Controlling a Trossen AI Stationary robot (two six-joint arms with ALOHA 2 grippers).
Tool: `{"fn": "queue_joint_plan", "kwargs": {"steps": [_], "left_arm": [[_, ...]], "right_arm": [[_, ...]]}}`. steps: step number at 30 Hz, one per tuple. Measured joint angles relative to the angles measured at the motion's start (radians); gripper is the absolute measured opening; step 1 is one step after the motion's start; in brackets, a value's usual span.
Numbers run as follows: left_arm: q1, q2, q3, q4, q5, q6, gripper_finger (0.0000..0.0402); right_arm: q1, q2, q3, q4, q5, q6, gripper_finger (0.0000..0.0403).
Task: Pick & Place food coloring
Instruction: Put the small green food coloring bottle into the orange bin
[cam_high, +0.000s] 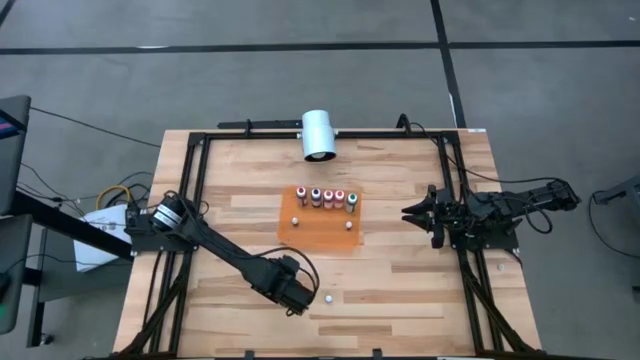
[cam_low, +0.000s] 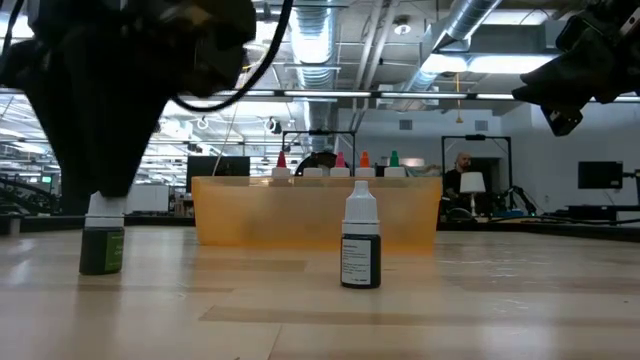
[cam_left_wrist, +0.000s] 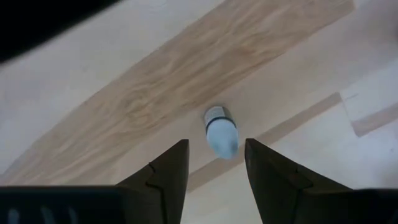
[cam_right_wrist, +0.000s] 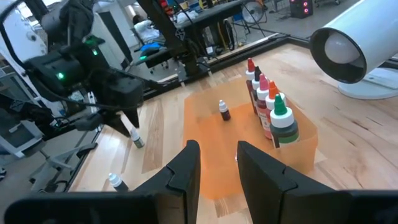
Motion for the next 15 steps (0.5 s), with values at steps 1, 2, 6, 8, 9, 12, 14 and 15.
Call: {"fn": "queue_joint_plan", "kwargs": {"steps": [1,2,6,8,9,12,14,15], "left_arm": [[0.000,0.002,-0.005,0.008,0.000,0.000,0.0149],[0.000,0.001,-0.009,0.015,-0.001,0.000,0.0149],[0.004,0.000,-0.028,0.034,-0.014,-0.001,0.0149],[0.007,0.000,-0.034,0.035,-0.014,0.001,0.0149],[0.008,0.000,-0.040,0.043,-0.013,0.002,0.0149],[0.013,0.000,-0.060,0.081,-0.013,0.007,0.0149],[0.014,0.000,-0.065,0.090,-0.013,0.009,0.0149],[0.014,0.000,-0.065,0.090,-0.013,0.010,0.0149]], "right_arm": [[0.000,0.000,0.000,0.000,0.000,0.000,0.0095],[0.000,0.000,0.000,0.000,0.000,0.000,0.0095],[0.000,0.000,0.000,0.000,0.000,0.000,0.0095],[0.000,0.000,0.000,0.000,0.000,0.000,0.0095],[0.000,0.000,0.000,0.000,0.000,0.000,0.0095],[0.000,0.000,0.000,0.000,0.000,0.000,0.0095],[0.000,0.000,0.000,0.000,0.000,0.000,0.0095],[0.000,0.000,0.000,0.000,0.000,0.000,0.0095]]}}
